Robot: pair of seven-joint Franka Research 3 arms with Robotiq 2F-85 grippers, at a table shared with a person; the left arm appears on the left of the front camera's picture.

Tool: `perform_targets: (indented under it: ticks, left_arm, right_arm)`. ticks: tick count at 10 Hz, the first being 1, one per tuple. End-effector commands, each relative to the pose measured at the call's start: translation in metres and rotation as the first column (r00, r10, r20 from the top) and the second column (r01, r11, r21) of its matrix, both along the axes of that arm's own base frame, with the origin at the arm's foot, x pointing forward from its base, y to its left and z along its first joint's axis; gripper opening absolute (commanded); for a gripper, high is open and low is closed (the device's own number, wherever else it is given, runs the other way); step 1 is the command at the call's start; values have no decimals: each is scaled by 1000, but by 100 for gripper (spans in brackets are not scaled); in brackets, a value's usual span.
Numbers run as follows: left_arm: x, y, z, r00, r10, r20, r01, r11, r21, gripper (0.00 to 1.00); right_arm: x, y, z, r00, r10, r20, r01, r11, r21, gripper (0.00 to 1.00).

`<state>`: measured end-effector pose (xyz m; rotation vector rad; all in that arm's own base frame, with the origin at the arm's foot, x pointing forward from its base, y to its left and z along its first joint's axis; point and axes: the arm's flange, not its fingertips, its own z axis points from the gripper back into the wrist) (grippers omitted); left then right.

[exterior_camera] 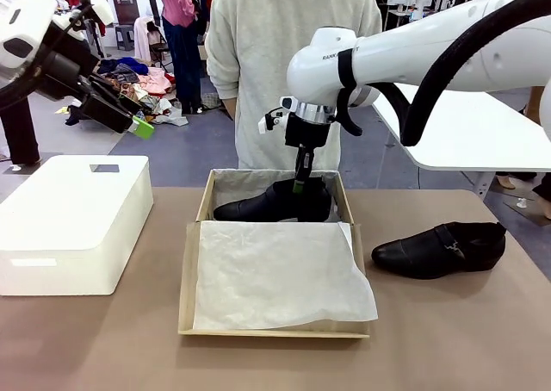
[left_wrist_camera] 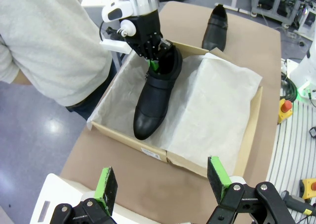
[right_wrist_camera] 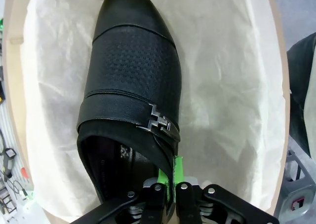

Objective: Pack the shoes into the box.
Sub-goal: Place one shoe of the Shoes into the Shoes Box, then place the other shoe of the Shoes into the Shoes Box.

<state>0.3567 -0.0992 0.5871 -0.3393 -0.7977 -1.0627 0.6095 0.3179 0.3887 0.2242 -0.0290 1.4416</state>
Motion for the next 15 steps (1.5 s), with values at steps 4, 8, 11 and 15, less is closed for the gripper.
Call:
perform_targets:
  ticks: [4, 8, 11, 15]
  left_arm:
    - [2, 2, 0, 1000, -20, 8, 20, 1000, -12, 96]
    - [2, 2, 0, 1000, -20, 8, 20, 1000, -12, 96]
    - [2, 2, 0, 1000, -20, 8, 20, 1000, -12, 96]
    - [2, 2, 0, 1000, -20, 8, 20, 1000, -12, 96]
  right_arm:
    - [9, 4, -8, 998, -20, 56, 20, 1000, 6, 13]
    - [8, 1, 1, 999, -44, 12, 44, 999, 22, 91]
    - [-2, -5, 32, 1000, -16, 9, 16, 999, 42, 100]
    - [-11, -14, 51, 1000, 0, 4, 0, 999, 38, 100]
